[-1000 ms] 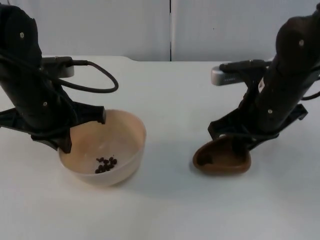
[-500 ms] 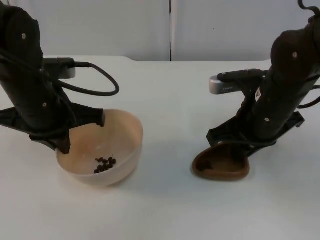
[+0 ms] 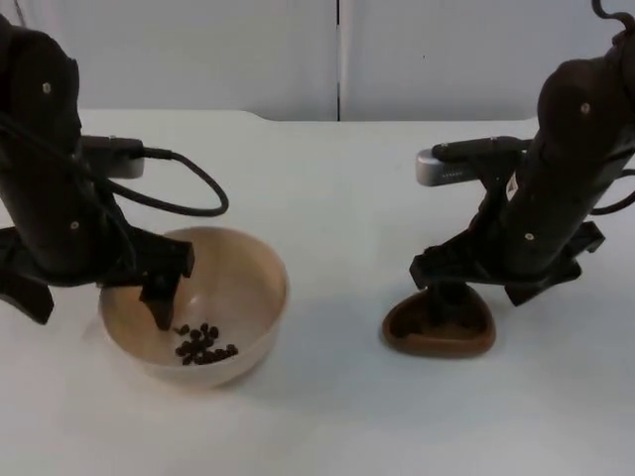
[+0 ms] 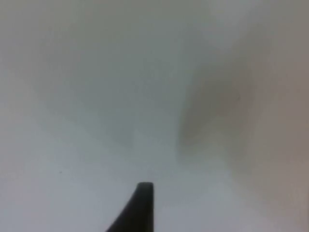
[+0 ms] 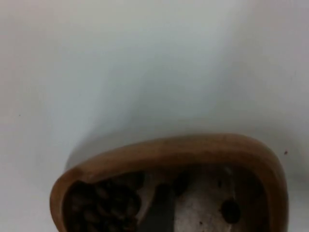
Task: Pick up the bowl with the left hand and pour the coffee beans from the cup into the bowl with the right hand.
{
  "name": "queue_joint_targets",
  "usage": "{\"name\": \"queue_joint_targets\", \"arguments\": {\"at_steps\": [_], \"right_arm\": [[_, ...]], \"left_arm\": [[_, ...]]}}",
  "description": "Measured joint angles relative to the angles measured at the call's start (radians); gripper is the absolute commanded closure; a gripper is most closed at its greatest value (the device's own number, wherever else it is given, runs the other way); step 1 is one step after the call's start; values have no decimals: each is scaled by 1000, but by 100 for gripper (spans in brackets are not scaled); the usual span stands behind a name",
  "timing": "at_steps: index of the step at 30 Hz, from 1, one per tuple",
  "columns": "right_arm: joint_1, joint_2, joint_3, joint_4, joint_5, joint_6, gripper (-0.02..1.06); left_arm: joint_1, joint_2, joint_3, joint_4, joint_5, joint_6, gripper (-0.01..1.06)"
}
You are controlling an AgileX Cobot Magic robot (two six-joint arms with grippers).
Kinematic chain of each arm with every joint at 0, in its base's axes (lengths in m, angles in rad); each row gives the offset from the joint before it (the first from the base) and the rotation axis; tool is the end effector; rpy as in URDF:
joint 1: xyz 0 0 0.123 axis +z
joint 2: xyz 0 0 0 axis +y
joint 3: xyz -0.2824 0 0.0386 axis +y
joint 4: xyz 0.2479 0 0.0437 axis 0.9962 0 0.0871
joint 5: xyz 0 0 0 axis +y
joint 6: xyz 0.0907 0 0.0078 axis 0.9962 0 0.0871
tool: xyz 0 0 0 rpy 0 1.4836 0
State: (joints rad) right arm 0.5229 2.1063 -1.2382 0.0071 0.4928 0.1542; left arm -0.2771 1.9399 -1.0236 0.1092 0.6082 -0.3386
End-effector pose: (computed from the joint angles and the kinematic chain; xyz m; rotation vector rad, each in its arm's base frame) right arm 0.3441 0.1987 0.0982 -0.5160 2.8121 0.1479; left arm 0.3244 -0.0864 0.1124 0.0359 2.9934 0.0370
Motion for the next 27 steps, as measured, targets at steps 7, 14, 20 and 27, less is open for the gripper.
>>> {"name": "queue_joint_targets", "arguments": {"at_steps": [7,14,20,27], "right_arm": [[0,-114,0,-7,2,-14,25],[0,-287,0,-7,44,-52,25],[0,-438,0,-7,93,-67,25],[0,-595,0,-7,133,-83,25]], "left_arm": [[0,-99,2,0,0,0,0],[0,-215,2,0,5,0,0],[0,-369,2,-12,7,0,0],[0,-529,2,-14,9,0,0]]}}
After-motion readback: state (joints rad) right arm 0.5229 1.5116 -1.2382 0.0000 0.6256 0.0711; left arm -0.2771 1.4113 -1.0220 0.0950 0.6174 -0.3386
